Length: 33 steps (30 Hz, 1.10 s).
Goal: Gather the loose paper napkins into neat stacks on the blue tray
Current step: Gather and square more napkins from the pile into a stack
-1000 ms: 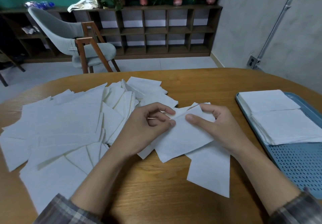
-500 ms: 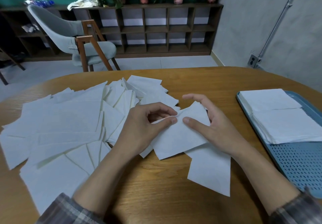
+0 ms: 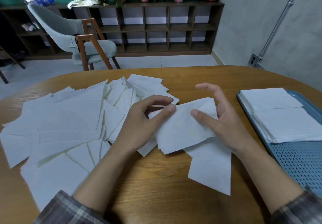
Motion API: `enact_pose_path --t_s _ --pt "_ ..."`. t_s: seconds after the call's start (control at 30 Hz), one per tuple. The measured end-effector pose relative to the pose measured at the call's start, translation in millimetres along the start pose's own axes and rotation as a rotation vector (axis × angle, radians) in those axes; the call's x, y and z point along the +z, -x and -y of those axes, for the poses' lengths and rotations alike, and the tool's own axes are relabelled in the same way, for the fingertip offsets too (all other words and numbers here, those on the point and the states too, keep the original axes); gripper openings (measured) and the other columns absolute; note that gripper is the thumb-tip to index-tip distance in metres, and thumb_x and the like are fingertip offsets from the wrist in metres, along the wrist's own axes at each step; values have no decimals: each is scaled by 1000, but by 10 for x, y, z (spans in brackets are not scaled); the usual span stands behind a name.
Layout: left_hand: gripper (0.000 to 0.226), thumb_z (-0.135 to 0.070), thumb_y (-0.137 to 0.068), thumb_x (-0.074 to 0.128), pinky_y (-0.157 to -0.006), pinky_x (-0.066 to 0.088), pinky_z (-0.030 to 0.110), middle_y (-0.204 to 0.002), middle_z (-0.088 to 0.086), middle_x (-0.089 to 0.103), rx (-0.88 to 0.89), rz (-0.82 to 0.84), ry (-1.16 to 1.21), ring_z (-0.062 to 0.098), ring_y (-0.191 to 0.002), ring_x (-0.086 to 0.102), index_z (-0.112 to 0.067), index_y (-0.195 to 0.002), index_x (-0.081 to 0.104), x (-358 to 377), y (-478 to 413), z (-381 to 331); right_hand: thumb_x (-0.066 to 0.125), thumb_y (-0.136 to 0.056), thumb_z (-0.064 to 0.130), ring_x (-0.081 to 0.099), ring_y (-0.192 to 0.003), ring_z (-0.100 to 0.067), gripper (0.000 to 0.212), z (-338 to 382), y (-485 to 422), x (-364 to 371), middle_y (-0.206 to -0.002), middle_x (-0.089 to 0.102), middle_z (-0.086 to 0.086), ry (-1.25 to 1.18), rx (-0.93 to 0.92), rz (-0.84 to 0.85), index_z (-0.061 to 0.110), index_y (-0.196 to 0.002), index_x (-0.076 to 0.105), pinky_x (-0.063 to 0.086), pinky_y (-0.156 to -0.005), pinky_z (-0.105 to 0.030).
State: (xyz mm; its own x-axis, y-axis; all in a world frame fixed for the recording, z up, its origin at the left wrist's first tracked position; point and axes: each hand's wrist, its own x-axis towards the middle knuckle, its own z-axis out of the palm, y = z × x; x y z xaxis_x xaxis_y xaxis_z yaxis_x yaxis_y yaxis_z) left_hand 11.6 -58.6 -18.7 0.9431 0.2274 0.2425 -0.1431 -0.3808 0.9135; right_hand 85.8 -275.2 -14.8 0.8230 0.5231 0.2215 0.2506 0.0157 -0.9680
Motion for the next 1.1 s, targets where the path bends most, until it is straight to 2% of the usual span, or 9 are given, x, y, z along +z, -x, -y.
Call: enact_pose_path --t_s 0.1,0.2,0.33,0.43,0.53,0.6,0.83,1.0,1.1 --pt "9 -31 -93 78 -69 44 9 -102 -25 74 0 -38 16 -5 -90 63 -33 -102 79 22 9 0 74 -93 24 75 -97 -19 48 -12 -15 -43 -112 71 9 41 16 -34 46 -130 53 62 -70 -31" --pt "13 -27 -92 81 -66 46 14 -95 -19 75 16 -152 5 1 -85 66 -32 -103 79 104 33 61 75 -91 23 70 -106 -6 31 -30 -24 -88 -112 74 14 93 19 60 32 -120 72 55 -84 -20" --pt "32 -22 -92 81 -97 46 16 -121 -14 64 231 -208 -266 1 -118 59 -28 -122 70 246 111 116 72 -97 7 67 -113 5 24 -102 -61 -130 -111 78 20 254 21 9 27 -106 83 45 -92 -6" --pt "32 -25 -90 83 -100 44 20 -122 -9 60 399 5 -352 6 -118 56 -24 -120 71 372 177 117 70 -97 4 66 -115 5 28 -189 -111 -212 -112 78 21 329 9 -122 27 -108 82 48 -103 -15" --pt "33 -42 -87 85 -97 48 29 -114 -17 65 323 454 -331 4 -112 58 -29 -115 76 469 271 90 70 -97 5 66 -116 6 29 -233 -131 -261 -112 77 23 331 6 -186 29 -109 82 47 -104 -18" --pt "42 -54 -82 84 -101 45 29 -118 -21 63 271 605 -406 2 -118 53 -37 -120 75 515 314 81 70 -97 6 65 -116 7 29 -244 -133 -252 -112 76 25 335 4 -198 30 -108 82 46 -104 -18" --pt "14 -39 -99 72 -92 49 38 -108 -16 64 302 622 -410 5 -105 55 -31 -108 79 508 299 90 70 -98 8 64 -116 8 29 -236 -127 -245 -114 76 23 317 3 -183 32 -108 82 44 -100 -14" --pt "39 -72 -83 73 -96 36 29 -103 -19 57 355 585 -593 0 -101 44 -37 -99 67 543 339 33 70 -98 9 64 -116 8 28 -254 -130 -234 -115 76 23 317 29 -177 32 -108 82 44 -94 -4" --pt "34 -67 -87 72 -91 36 30 -98 -16 56 414 555 -599 2 -96 43 -35 -96 66 554 335 41 70 -98 7 64 -115 8 29 -241 -124 -226 -115 76 22 319 23 -181 31 -108 82 45 -94 -4"
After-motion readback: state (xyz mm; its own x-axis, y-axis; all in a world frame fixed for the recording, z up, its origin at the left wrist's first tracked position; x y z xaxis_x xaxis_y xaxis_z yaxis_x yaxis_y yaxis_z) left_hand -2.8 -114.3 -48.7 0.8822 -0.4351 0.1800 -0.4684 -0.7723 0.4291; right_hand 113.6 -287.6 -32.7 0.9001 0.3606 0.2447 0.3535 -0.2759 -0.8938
